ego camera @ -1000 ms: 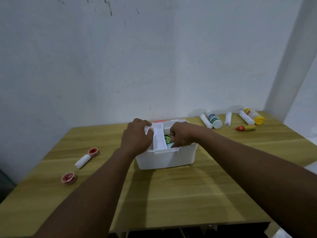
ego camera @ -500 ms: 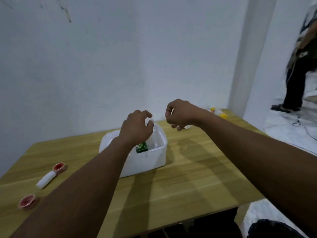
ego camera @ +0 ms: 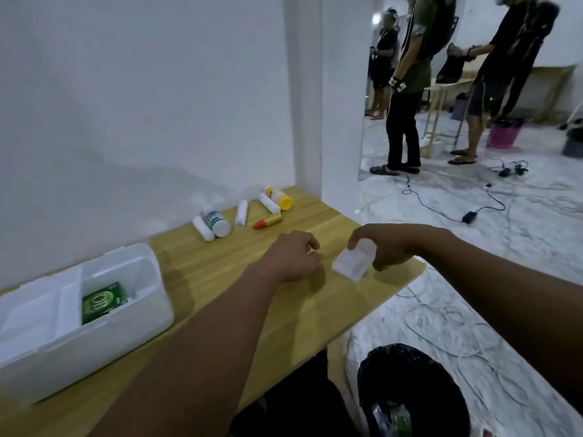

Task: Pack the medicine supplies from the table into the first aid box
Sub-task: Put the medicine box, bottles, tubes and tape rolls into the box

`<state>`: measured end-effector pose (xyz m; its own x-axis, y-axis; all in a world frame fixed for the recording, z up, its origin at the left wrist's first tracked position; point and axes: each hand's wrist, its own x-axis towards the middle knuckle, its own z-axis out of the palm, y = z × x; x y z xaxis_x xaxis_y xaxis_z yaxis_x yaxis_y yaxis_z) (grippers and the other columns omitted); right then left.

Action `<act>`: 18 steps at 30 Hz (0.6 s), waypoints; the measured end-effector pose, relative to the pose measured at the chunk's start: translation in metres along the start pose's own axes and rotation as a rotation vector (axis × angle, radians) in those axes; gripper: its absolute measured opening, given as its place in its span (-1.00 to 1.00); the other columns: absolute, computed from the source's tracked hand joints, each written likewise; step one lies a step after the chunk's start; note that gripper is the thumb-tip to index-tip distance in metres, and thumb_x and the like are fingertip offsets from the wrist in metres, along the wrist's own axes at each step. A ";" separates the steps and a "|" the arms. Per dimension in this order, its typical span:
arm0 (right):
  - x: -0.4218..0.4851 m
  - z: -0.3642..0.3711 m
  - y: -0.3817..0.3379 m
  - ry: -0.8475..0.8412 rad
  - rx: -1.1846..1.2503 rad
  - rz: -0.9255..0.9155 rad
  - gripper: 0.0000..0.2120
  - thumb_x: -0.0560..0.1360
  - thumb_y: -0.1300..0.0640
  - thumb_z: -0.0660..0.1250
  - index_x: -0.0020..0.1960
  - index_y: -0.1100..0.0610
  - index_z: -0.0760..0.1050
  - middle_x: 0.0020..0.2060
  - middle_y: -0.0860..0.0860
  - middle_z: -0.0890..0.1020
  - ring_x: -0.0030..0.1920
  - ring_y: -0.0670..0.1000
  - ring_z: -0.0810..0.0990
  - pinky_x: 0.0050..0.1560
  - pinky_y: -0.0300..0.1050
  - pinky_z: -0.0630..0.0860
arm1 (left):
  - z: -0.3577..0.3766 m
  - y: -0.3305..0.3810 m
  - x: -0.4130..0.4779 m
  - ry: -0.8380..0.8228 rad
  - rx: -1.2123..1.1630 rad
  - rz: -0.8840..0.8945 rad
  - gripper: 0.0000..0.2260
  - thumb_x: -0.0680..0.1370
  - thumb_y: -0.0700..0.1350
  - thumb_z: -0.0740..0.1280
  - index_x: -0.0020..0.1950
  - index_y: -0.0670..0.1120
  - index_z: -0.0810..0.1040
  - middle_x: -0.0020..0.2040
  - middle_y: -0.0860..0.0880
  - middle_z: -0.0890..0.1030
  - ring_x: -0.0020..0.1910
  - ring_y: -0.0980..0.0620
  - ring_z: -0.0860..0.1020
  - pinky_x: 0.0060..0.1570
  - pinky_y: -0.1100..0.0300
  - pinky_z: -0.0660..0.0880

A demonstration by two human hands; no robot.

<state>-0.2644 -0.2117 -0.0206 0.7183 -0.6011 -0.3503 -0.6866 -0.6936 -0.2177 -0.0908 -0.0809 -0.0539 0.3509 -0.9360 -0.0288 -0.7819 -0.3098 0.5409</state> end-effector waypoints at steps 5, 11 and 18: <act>0.011 0.013 0.000 0.098 -0.013 -0.066 -0.37 0.35 0.24 0.52 0.33 -0.01 0.36 0.26 0.07 0.43 0.08 0.09 0.44 -0.04 -0.06 0.46 | 0.005 0.000 0.002 -0.069 0.041 -0.009 -0.74 0.56 -0.02 0.31 0.20 -0.02 0.64 0.19 -0.02 0.63 0.13 0.00 0.57 0.06 0.23 0.44; 0.020 0.005 -0.037 0.014 -0.122 -0.127 -0.33 0.29 -0.08 0.59 0.32 0.00 0.43 0.25 0.01 0.47 0.11 0.02 0.43 0.11 -0.08 0.45 | -0.056 -0.021 -0.025 0.011 0.100 -0.052 -0.77 0.57 -0.04 0.31 0.19 -0.03 0.62 0.26 -0.07 0.57 0.11 0.00 0.53 0.13 0.17 0.45; 0.031 -0.038 -0.149 0.191 0.025 -0.385 -0.41 0.27 -0.20 0.57 0.20 -0.03 0.50 0.16 -0.03 0.54 0.14 0.04 0.51 0.18 -0.02 0.49 | -0.159 -0.074 -0.093 0.279 0.096 -0.214 -0.76 0.54 -0.05 0.32 0.16 0.00 0.66 0.16 -0.08 0.67 0.09 -0.02 0.61 0.07 0.18 0.50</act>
<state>-0.1358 -0.1421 0.0356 0.9290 -0.3644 -0.0644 -0.3650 -0.8734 -0.3224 0.0167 0.0556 0.0425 0.6285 -0.7708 0.1043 -0.7157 -0.5205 0.4657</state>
